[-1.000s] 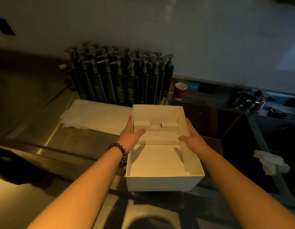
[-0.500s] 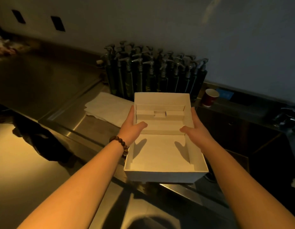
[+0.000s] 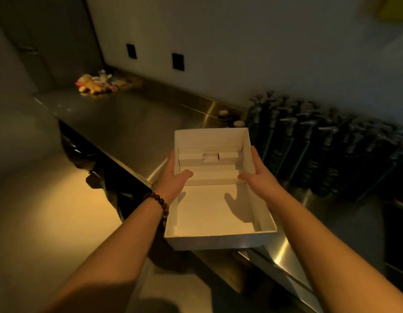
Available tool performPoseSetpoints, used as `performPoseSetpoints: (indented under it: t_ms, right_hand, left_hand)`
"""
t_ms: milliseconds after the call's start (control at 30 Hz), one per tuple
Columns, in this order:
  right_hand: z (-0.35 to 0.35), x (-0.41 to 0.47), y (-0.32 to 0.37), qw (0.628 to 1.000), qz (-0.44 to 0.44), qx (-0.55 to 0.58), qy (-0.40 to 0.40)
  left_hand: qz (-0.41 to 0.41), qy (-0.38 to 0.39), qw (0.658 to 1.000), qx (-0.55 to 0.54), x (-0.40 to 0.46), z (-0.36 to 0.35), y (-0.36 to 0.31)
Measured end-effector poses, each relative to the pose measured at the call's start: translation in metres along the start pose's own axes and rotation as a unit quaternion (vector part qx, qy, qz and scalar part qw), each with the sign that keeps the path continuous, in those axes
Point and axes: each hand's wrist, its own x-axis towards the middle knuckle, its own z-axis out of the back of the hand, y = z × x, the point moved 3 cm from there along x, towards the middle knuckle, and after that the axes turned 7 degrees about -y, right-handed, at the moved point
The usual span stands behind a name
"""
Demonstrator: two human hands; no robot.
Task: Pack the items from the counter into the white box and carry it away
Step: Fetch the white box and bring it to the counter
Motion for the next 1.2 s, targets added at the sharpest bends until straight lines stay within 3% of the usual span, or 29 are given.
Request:
performPoseSetpoints:
  t_ms: [233,467,767,1200]
  right_hand:
    - [-0.166,0.07,0.091,0.996,0.068,0.024,0.058]
    - [-0.277,0.154,0.13,0.99,0.066,0.061,0.105]
    - [-0.387,0.332,0.143,0.992,0.039,0.075,0.096]
    - [-0.45,0.491,0.193,0.994,0.034,0.094,0.049]
  left_hand:
    - [0.006,-0.073,0.997,0.003,0.081,0.166,0.013]
    - [0.011,-0.112,0.993,0.036,0.17,0.257,0.034]
    - [0.023,-0.085,0.996,0.026,0.357,0.318,0.057]
    - [0.09,-0.022,0.994,0.051,0.577,0.358,0.081]
